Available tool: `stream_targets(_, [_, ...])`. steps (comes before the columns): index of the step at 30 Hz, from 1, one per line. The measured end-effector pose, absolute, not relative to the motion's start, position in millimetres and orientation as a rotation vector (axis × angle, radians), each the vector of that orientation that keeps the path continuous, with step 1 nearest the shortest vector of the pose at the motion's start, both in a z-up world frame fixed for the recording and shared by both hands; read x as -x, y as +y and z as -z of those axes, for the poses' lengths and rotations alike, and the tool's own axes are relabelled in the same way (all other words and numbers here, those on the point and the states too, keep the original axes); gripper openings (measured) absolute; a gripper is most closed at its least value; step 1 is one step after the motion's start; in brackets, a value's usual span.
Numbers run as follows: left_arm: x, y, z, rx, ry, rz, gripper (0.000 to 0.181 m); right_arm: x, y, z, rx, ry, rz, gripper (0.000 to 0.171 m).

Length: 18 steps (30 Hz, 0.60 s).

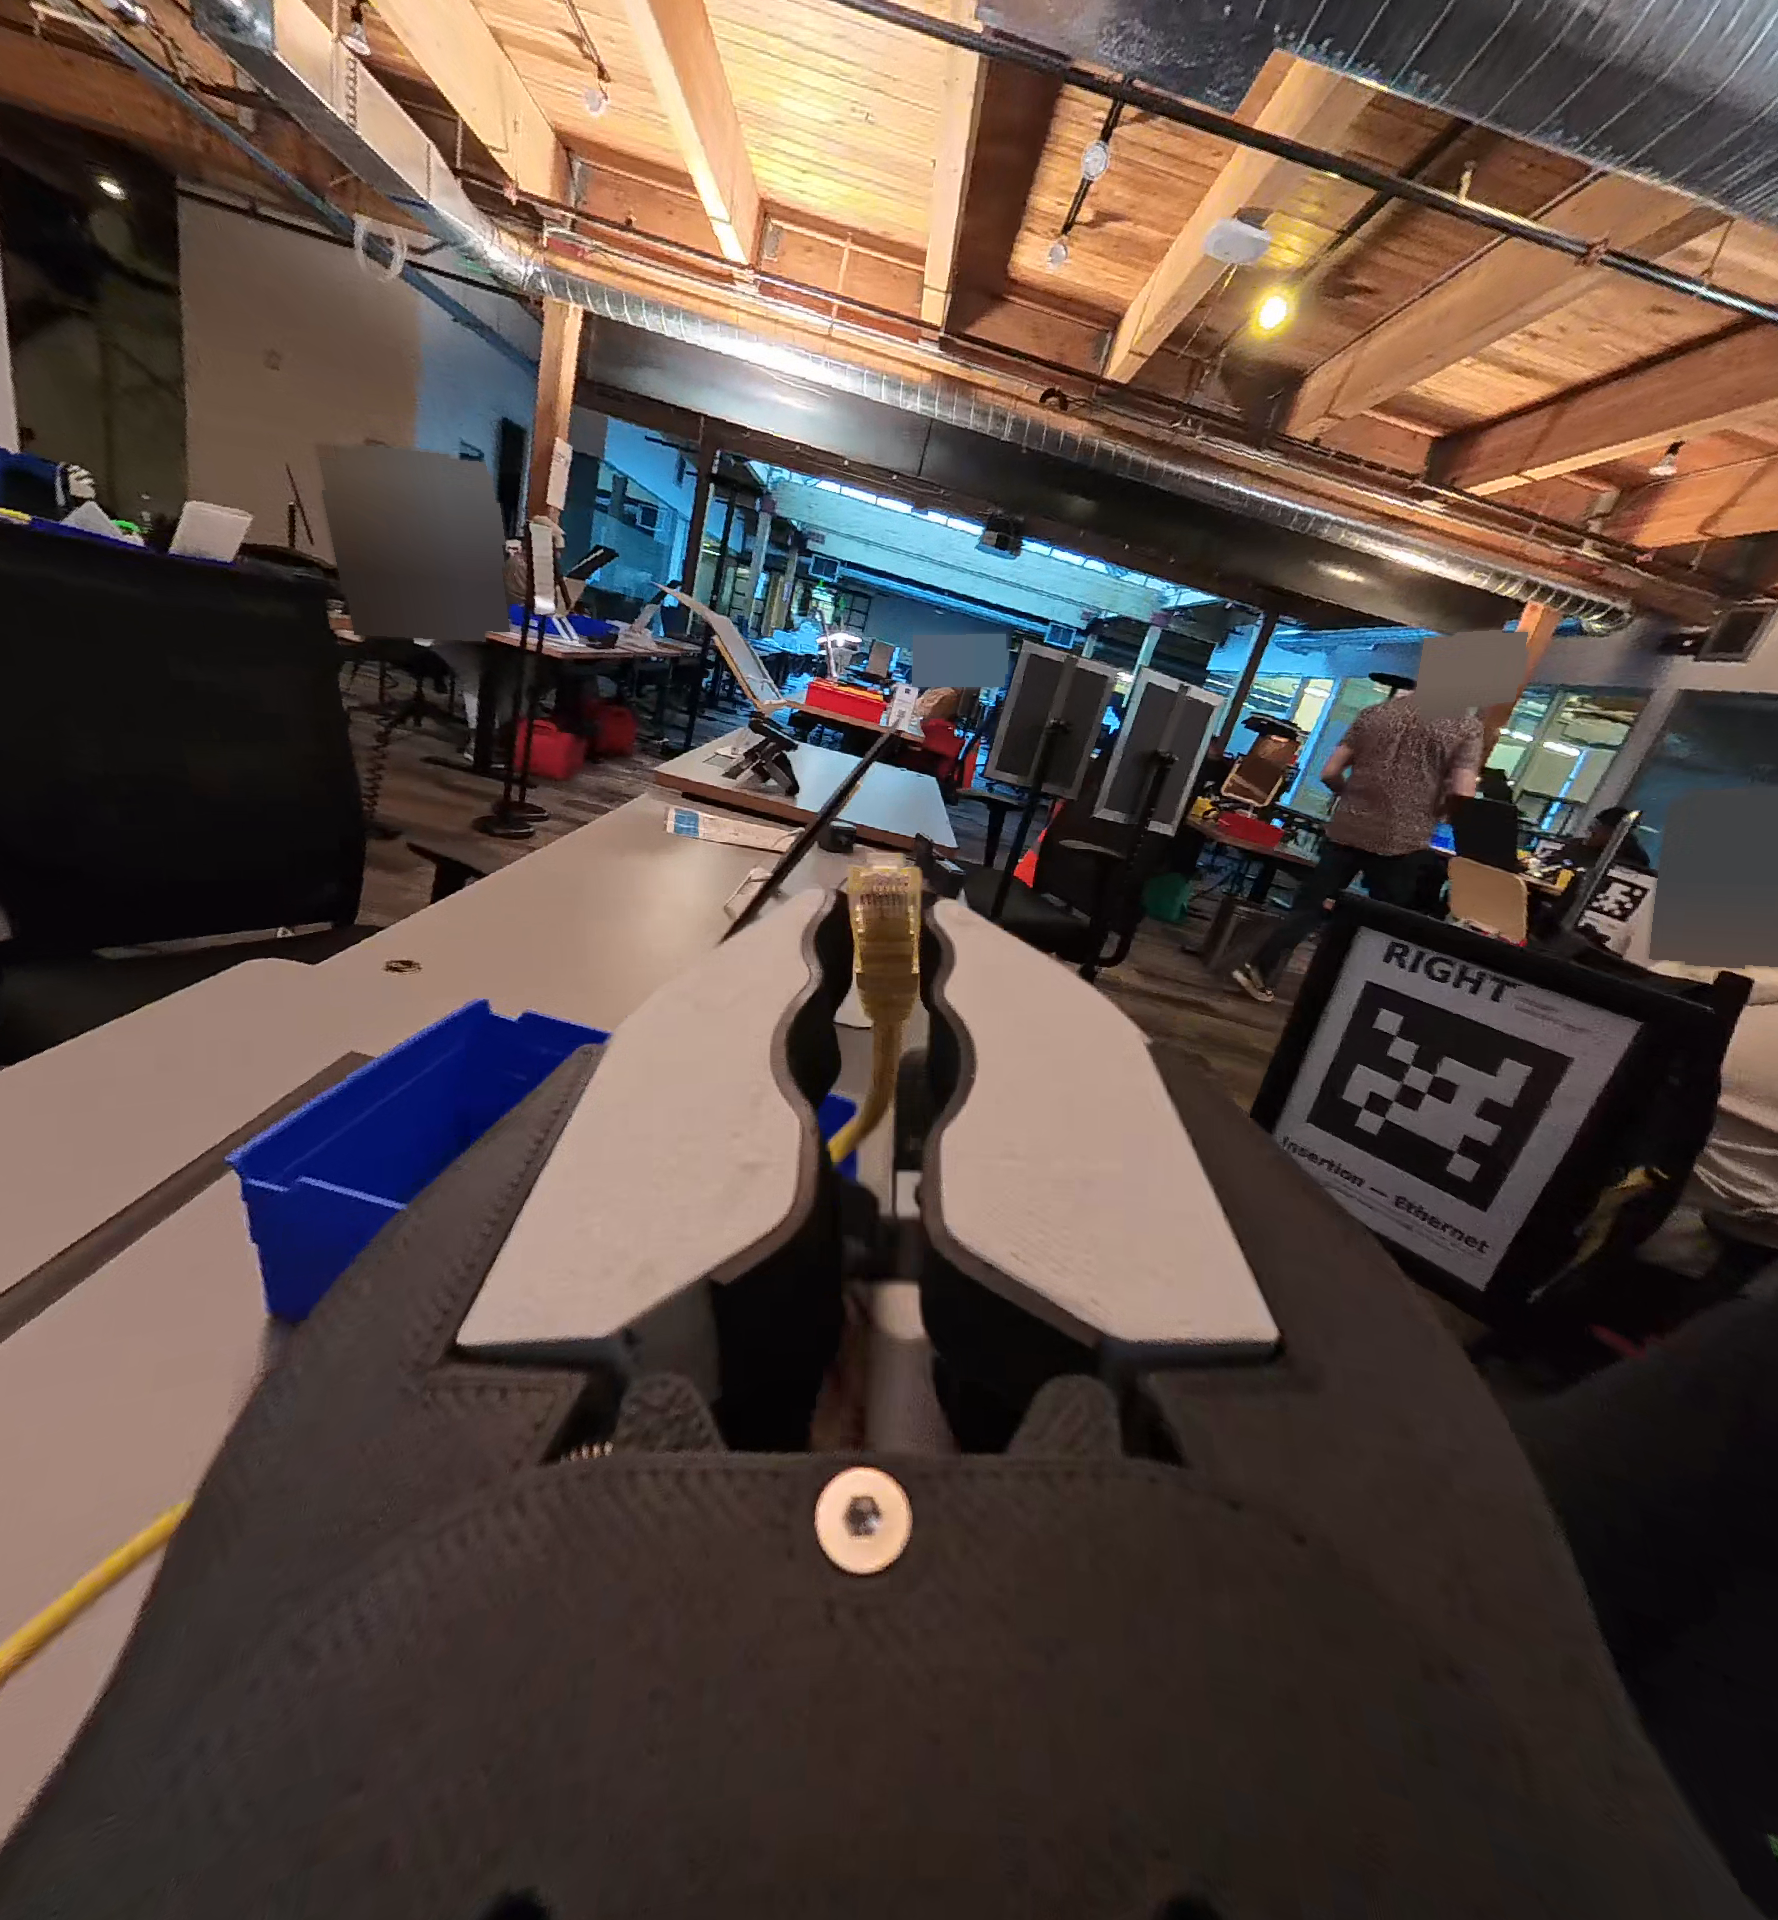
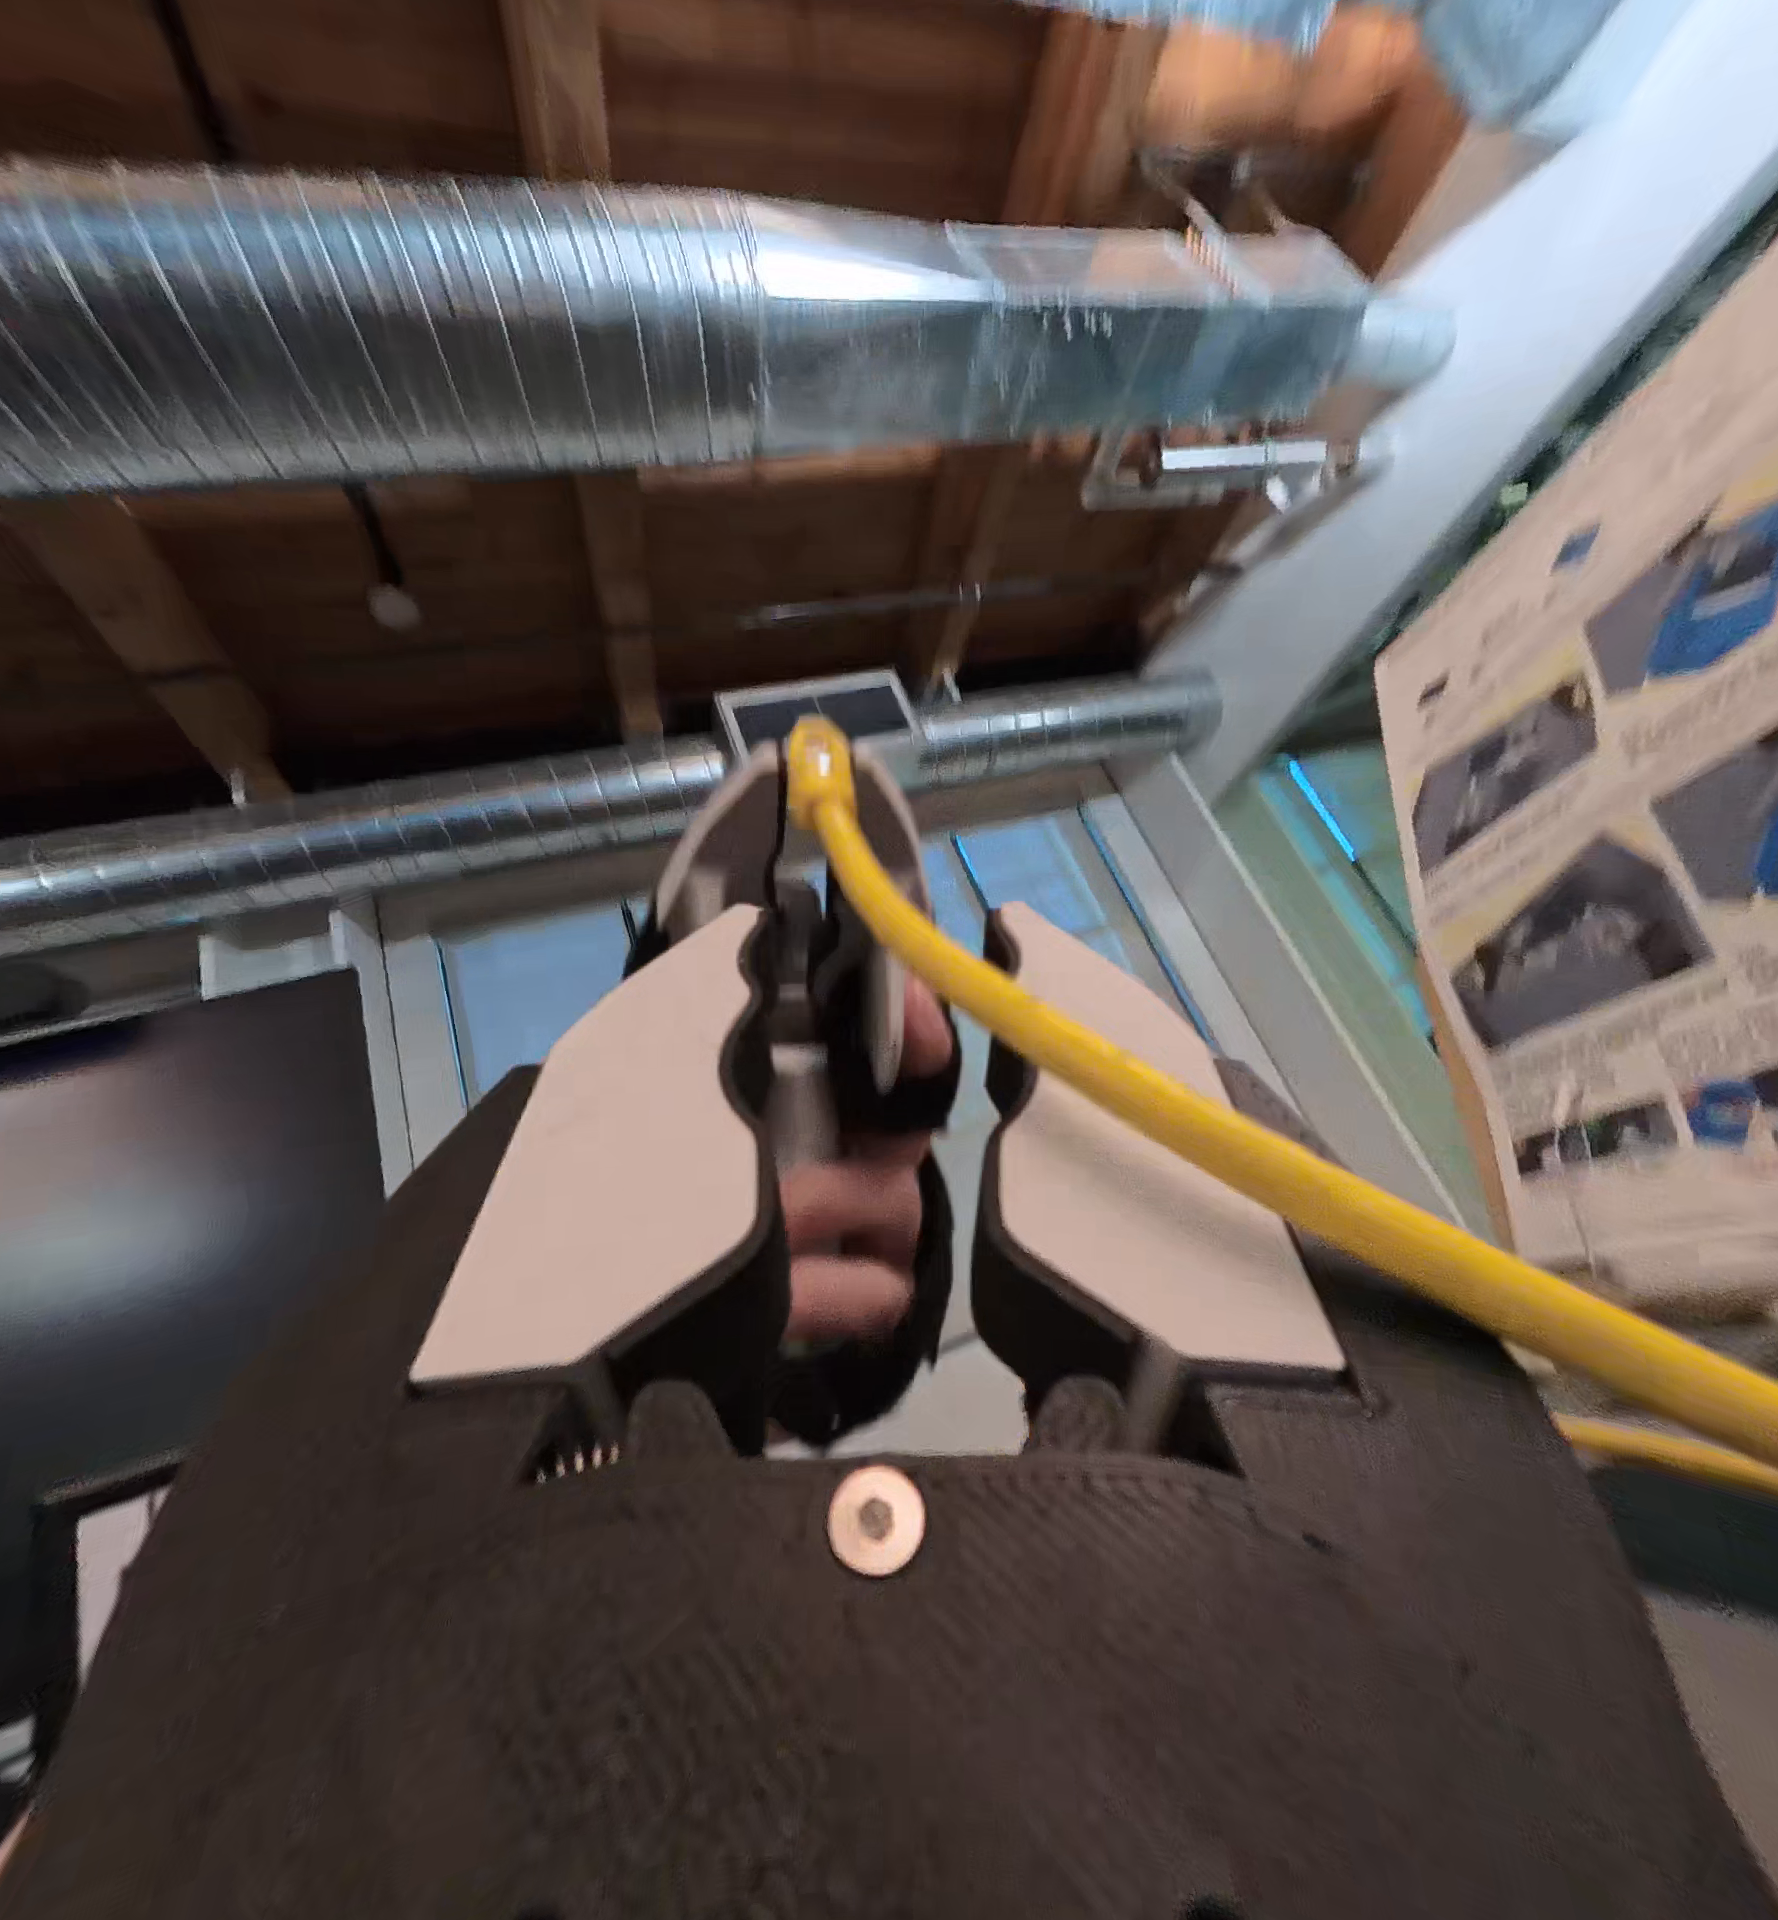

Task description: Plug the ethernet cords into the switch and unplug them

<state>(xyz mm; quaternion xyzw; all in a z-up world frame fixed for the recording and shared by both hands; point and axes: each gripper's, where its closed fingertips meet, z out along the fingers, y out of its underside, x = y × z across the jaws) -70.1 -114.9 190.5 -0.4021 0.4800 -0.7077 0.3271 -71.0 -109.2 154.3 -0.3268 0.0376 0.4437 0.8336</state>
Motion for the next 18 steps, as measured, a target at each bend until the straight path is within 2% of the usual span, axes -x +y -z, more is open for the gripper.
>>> stream_targets(5, [76.7, -114.6, -189.9, 1.059, 1.258, 1.876, 0.011, 65.7, -116.5, -178.2, 0.627, -0.015, -0.977, 0.032])
stream_targets(11, [80.8, -119.3, -185.7, 1.044, 1.32, 1.871, 0.012, 79.2, -116.0, -179.7, 0.759, -0.146, -0.93, 0.014])
stream_targets(18, [86.9, -122.3, -186.6, 1.011, 1.353, 1.872, 0.011, 85.0, -119.6, -177.7, 0.825, -0.206, -0.956, 0.011])
